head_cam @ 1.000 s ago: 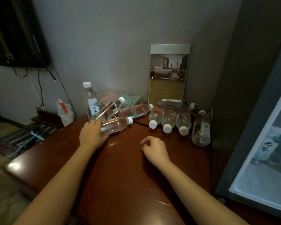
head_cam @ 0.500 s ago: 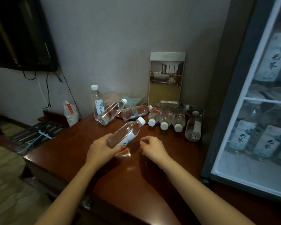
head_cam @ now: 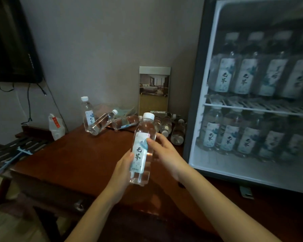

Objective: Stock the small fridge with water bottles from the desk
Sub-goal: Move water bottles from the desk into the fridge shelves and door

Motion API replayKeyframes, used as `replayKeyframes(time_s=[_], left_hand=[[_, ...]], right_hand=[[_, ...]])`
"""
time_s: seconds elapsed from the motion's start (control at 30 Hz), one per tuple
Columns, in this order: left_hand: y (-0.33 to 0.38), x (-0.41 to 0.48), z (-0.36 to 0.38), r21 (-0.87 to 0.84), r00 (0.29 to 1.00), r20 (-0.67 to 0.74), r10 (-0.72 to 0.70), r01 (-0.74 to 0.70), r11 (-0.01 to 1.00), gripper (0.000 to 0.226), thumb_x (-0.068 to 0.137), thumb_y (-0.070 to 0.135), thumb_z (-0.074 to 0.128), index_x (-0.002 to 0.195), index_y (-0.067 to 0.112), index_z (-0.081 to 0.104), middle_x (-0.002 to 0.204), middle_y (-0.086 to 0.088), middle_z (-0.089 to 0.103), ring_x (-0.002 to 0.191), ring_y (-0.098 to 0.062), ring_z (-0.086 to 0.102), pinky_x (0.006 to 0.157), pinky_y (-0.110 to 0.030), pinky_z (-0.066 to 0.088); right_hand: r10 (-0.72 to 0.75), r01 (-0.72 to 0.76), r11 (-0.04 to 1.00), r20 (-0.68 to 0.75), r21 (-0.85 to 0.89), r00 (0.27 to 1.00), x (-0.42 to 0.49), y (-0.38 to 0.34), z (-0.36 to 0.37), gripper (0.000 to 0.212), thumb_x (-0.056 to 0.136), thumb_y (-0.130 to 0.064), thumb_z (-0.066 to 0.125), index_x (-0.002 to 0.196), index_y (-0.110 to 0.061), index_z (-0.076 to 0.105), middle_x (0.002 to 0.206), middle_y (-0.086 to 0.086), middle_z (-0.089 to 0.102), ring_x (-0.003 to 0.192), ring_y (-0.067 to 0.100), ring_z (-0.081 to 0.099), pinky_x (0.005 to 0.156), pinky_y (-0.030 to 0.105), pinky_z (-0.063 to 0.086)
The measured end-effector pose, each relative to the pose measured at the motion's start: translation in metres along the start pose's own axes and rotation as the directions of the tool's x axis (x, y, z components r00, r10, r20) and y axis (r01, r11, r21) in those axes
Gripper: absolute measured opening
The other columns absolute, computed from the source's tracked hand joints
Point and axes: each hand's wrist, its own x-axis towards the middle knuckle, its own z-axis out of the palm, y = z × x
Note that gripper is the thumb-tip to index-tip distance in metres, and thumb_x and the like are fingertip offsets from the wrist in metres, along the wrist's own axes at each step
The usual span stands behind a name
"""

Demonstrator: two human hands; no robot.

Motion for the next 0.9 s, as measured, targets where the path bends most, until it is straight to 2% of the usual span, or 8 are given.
replayKeyframes(time_s=[0.07, 0.17, 0.37, 0.47, 0.53, 0.63, 0.77, 0.9], left_hand=[[0.013, -0.007, 0.02, 0.031, 0.997, 0.057, 0.043, -0.045, 0.999, 0.032, 0.099, 0.028, 0.029, 0.117, 0.027, 0.055, 0.095, -0.004, 0.071, 0.084, -0.019, 0.069, 0.065, -0.032, 0.055], [0.03, -0.017, 0.05, 0.017, 0.984, 0.166, 0.069, -0.072, 0.997, 0.029, 0.098, 0.03, 0.033, 0.119, 0.036, 0.052, 0.097, 0.004, 0.072, 0.085, -0.014, 0.07, 0.063, -0.024, 0.055], [0.057, -0.033, 0.121, -0.034, 0.912, 0.388, 0.135, -0.132, 0.991, 0.033, 0.096, 0.027, 0.039, 0.125, 0.041, 0.046, 0.114, 0.015, 0.065, 0.107, -0.002, 0.061, 0.09, -0.024, 0.051], [0.07, -0.041, 0.16, -0.084, 0.871, 0.469, 0.148, -0.123, 0.989, 0.04, 0.097, 0.028, 0.039, 0.132, 0.046, 0.034, 0.131, 0.015, 0.054, 0.119, -0.004, 0.053, 0.102, -0.034, 0.045], [0.076, -0.048, 0.186, -0.132, 0.839, 0.518, 0.165, -0.112, 0.985, 0.045, 0.097, 0.026, 0.039, 0.137, 0.045, 0.028, 0.136, 0.013, 0.049, 0.119, -0.006, 0.053, 0.095, -0.034, 0.051], [0.083, -0.058, 0.221, -0.16, 0.789, 0.581, 0.2, -0.131, 0.978, 0.043, 0.098, 0.024, 0.038, 0.127, 0.055, 0.029, 0.125, 0.017, 0.055, 0.108, -0.004, 0.06, 0.077, -0.026, 0.056], [0.096, -0.073, 0.258, -0.19, 0.728, 0.641, 0.243, -0.155, 0.969, 0.05, 0.098, 0.025, 0.038, 0.141, 0.044, 0.024, 0.14, 0.006, 0.049, 0.124, -0.013, 0.051, 0.095, -0.03, 0.05], [0.115, -0.088, 0.291, -0.24, 0.625, 0.711, 0.322, -0.216, 0.947, 0.059, 0.095, 0.01, 0.044, 0.144, 0.037, 0.024, 0.118, 0.012, 0.064, 0.106, -0.004, 0.062, 0.074, -0.015, 0.053]], right_hand=[[-0.03, 0.032, 0.999, -0.055, 0.026, 0.998, -0.016, -0.008, -0.01, 0.037, 0.093, -0.028, 0.054, 0.128, -0.027, 0.044, 0.109, -0.001, 0.065, 0.099, 0.012, 0.064, 0.082, 0.027, 0.053], [-0.07, 0.073, 0.997, -0.154, 0.011, 0.986, -0.044, -0.021, -0.034, 0.043, 0.092, -0.026, 0.057, 0.131, -0.024, 0.041, 0.11, 0.003, 0.065, 0.094, 0.012, 0.066, 0.076, 0.021, 0.055], [-0.181, 0.168, 0.983, -0.3, -0.069, 0.936, -0.116, -0.051, -0.099, 0.048, 0.089, -0.024, 0.061, 0.131, -0.027, 0.038, 0.104, 0.009, 0.071, 0.092, 0.021, 0.07, 0.084, 0.036, 0.055], [-0.228, 0.205, 0.974, -0.382, -0.101, 0.896, -0.153, -0.066, -0.128, 0.045, 0.088, -0.02, 0.062, 0.128, -0.024, 0.042, 0.1, 0.009, 0.072, 0.083, 0.016, 0.071, 0.07, 0.027, 0.055], [-0.252, 0.215, 0.967, -0.44, -0.133, 0.862, -0.178, -0.076, -0.144, 0.043, 0.088, -0.017, 0.062, 0.126, -0.024, 0.043, 0.093, 0.005, 0.071, 0.072, 0.008, 0.069, 0.059, 0.018, 0.051], [-0.287, 0.223, 0.957, -0.505, -0.183, 0.814, -0.214, -0.088, -0.162, 0.044, 0.089, -0.014, 0.061, 0.129, -0.019, 0.043, 0.089, 0.003, 0.07, 0.064, 0.002, 0.067, 0.052, 0.013, 0.047], [-0.332, 0.227, 0.942, -0.579, -0.248, 0.744, -0.257, -0.103, -0.182, 0.05, 0.088, -0.018, 0.063, 0.132, -0.021, 0.041, 0.103, 0.007, 0.071, 0.086, 0.015, 0.071, 0.064, 0.021, 0.053], [-0.403, 0.23, 0.912, -0.631, -0.341, 0.663, -0.293, -0.121, -0.196, 0.055, 0.086, -0.021, 0.065, 0.135, -0.023, 0.038, 0.101, 0.006, 0.072, 0.089, 0.017, 0.071, 0.078, 0.033, 0.056]])
